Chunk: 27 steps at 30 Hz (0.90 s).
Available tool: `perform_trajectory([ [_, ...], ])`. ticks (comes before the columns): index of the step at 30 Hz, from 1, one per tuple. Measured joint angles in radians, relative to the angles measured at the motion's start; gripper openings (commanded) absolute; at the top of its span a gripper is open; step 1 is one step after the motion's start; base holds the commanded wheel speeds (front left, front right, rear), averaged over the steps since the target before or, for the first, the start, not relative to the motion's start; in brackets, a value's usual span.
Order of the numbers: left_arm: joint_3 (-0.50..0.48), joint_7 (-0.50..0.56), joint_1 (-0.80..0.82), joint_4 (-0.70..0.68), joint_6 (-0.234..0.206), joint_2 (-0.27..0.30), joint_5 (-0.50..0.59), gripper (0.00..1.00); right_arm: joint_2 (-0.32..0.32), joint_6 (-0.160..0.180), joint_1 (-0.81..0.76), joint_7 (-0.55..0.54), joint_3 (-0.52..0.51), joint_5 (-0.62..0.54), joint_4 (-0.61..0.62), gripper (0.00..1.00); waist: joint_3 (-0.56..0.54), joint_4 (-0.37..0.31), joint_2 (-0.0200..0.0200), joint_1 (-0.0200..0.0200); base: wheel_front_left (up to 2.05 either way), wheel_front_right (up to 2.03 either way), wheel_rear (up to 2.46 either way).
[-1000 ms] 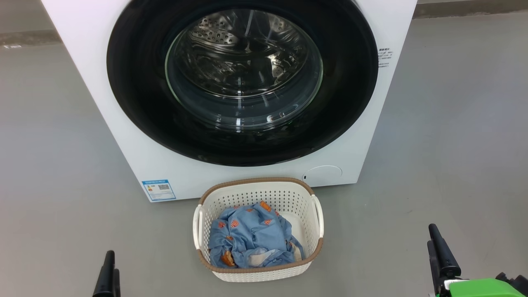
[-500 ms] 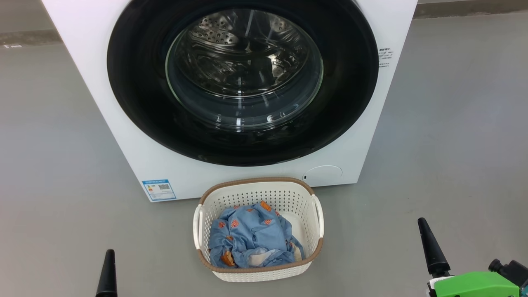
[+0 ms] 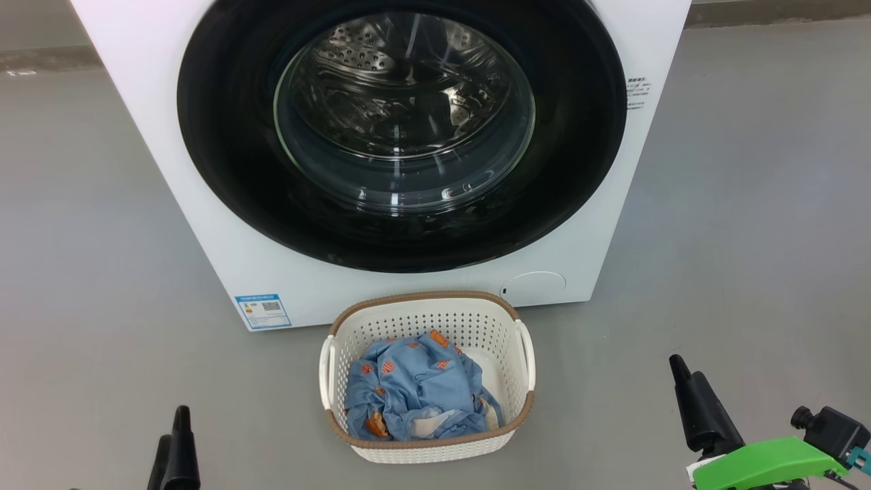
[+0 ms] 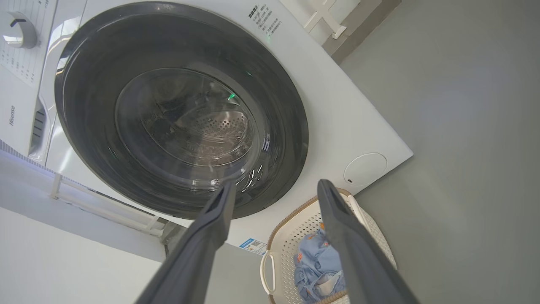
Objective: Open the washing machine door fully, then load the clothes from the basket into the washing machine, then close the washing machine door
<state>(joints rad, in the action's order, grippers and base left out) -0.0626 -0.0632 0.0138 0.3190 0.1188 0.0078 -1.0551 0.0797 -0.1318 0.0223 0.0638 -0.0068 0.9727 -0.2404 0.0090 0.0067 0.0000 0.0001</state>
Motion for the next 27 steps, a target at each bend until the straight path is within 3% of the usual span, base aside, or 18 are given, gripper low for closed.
perform_trajectory([
  [27, -0.030, -0.075, 0.011, -0.017, -0.004, 0.014, 0.482, 1.00, 0.025, 0.000, 0.021, 0.073, 0.033, -0.458, -0.016, 1.00, 0.006, 0.001, 0.0000, 0.0000, 0.00, 0.00, 0.00],
])
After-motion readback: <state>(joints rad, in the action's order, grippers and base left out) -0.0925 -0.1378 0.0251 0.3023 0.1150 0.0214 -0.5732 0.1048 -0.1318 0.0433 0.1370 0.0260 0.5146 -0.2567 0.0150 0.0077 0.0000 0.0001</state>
